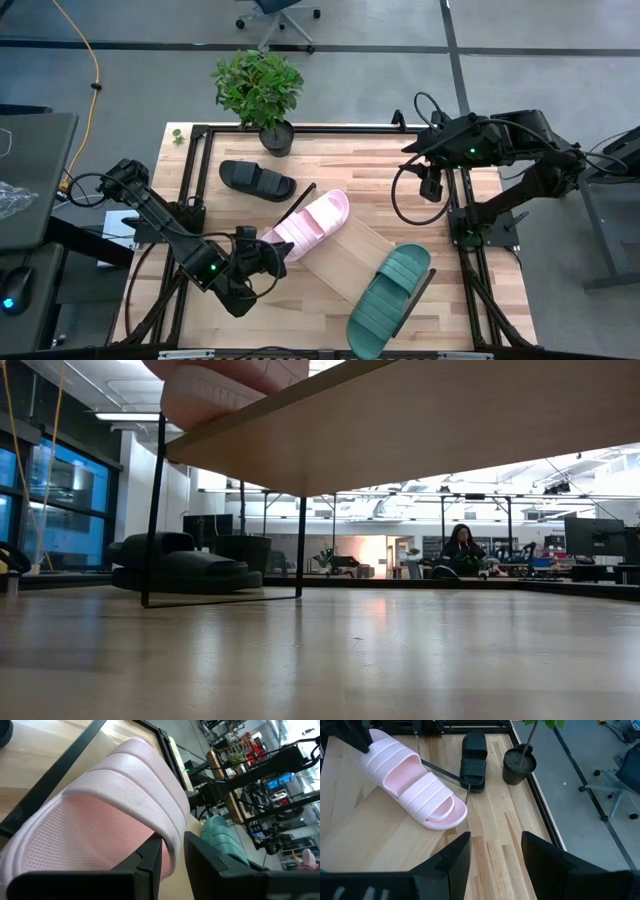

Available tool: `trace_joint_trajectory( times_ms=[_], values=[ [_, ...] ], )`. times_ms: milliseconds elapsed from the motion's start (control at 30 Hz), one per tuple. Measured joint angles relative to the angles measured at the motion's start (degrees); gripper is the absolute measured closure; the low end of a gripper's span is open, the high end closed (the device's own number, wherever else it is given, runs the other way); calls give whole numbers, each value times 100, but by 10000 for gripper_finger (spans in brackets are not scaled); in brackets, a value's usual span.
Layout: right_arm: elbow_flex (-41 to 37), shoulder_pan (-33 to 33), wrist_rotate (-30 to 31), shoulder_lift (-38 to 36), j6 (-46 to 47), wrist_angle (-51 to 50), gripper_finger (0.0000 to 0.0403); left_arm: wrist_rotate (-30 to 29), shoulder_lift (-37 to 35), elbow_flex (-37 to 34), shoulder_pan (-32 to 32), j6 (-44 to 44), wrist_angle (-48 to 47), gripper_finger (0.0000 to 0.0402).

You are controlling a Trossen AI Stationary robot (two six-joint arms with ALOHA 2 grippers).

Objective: Pick and place slides into the shelf
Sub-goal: Put the pink pair of slides on the shelf

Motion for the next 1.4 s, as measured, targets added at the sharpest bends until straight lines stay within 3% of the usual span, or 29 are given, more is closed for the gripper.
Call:
trace_joint_trajectory(
  times_ms=[667, 967, 1100, 1400],
  values=[
    [-1, 0, 2, 0, -17, 0, 236, 118, 2, 0, 2, 89, 2, 328],
    [0, 1, 4, 0, -104, 2, 236, 154, 2, 0, 2, 42, 64, 241],
    [0, -1, 4, 0, -108, 2, 236, 162, 4, 0, 2, 35, 103, 220],
    [0, -1, 4, 0, -125, 2, 236, 299, -32, 0, 0, -38, 148, 242]
  ],
)
